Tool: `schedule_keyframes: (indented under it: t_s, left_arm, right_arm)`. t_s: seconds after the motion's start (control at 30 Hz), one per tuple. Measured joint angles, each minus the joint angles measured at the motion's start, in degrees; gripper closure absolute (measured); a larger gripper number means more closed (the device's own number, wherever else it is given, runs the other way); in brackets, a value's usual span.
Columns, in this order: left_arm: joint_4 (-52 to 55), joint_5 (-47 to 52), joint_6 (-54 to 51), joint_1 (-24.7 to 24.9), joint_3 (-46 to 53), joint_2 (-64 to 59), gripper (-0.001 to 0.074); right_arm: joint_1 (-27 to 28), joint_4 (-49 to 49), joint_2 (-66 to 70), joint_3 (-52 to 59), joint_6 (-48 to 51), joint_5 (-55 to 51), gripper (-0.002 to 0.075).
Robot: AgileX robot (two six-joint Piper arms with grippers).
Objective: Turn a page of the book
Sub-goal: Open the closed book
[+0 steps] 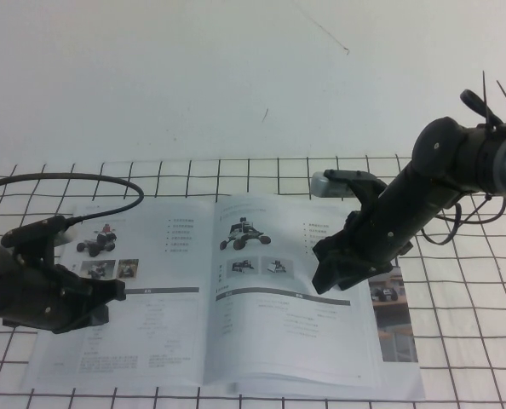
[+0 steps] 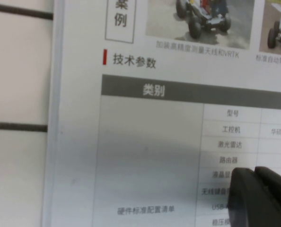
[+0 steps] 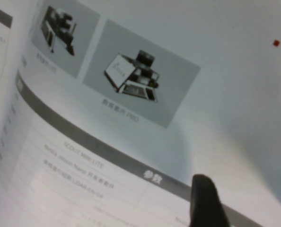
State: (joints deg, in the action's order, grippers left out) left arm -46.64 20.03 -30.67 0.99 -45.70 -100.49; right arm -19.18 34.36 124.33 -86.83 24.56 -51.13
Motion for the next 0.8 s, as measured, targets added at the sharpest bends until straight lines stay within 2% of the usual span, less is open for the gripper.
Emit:
schedule_keyframes:
  t_s: [0.17, 0.3, 0.4, 0.53, 0.7, 0.8]
  left_arm:
    - [-0.4, 0.0, 0.0, 0.0, 0.0, 0.0, 0.0737]
    - [-7.7, 1.1, -3.7, 0.5, -0.1, -0.1, 0.0737]
    - [-14.4, 3.8, -11.3, 2.7, -1.6, -0.1, 0.0737]
    - [-21.1, 3.8, -15.9, 6.8, -3.6, -0.2, 0.0737]
    - [-23.0, 3.0, -17.7, 10.9, -5.8, -2.8, 0.0737]
    - [-23.4, 1.4, -17.8, 12.1, -5.9, -5.0, 0.0737]
  right_arm:
    - [0.0, 0.0, 0.1, -0.1, 0.0, -0.2, 0.0356]
    - [-0.1, 1.9, 0.2, -0.1, 1.6, 0.0, 0.0356]
    - [-0.2, 4.1, 0.4, -0.1, 3.0, 0.1, 0.0356]
    - [-0.3, 4.6, 0.5, -0.1, 3.5, 0.3, 0.0356]
    - [-0.3, 4.2, 0.5, -0.1, 3.0, -0.2, 0.0356]
    - [-0.3, 0.6, -0.3, -0.1, 0.0, -0.9, 0.0356]
